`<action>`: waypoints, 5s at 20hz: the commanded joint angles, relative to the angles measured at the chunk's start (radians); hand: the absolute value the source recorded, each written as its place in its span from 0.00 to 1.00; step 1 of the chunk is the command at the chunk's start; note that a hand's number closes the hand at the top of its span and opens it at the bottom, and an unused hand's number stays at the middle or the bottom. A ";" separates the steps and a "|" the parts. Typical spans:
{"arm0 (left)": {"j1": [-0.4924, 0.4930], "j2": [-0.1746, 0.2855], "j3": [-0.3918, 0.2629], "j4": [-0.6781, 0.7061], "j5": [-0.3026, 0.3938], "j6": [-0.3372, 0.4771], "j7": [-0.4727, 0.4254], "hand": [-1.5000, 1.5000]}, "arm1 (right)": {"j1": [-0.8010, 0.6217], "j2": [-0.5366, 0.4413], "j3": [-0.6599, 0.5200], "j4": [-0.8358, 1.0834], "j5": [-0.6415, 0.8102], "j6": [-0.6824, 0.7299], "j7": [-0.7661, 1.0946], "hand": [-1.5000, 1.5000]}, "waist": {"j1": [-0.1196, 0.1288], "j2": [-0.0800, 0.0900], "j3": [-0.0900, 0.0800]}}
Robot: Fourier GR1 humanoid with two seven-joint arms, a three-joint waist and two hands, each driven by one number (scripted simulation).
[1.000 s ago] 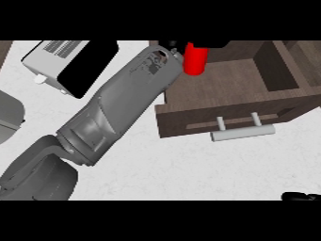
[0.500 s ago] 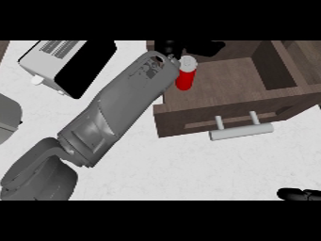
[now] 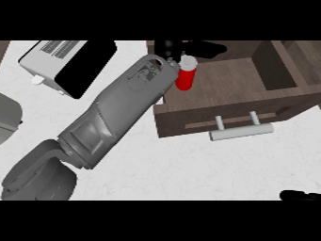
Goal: Pick up the can, place it into the drawer and close the drawer
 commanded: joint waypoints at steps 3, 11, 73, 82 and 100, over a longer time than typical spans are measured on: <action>-0.001 0.000 -0.001 -0.044 0.058 0.023 -0.014 0.00 | 0.006 -0.047 0.044 -0.051 0.138 0.013 -0.042 0.00 | 0.018 -0.007 0.000; -0.027 0.000 0.015 -0.061 0.109 0.052 -0.058 0.00 | -0.077 -0.112 0.135 -0.008 0.410 -0.021 -0.060 0.00 | 0.059 -0.011 -0.001; 0.449 0.526 0.004 -0.903 -0.103 -0.027 0.371 0.00 | -1.153 -0.097 0.008 1.846 1.172 -0.927 -0.177 0.00 | 0.228 -0.006 0.000; 0.561 0.527 0.013 -0.970 -0.122 -0.029 0.330 0.00 | -1.212 -0.089 -0.026 1.933 1.152 -0.957 -0.205 0.00 | 0.229 0.000 0.001; 0.681 0.542 0.030 -1.019 -0.155 -0.018 0.287 0.00 | -1.288 0.024 -0.369 1.857 0.714 -0.755 -0.551 0.00 | 0.199 -0.015 0.002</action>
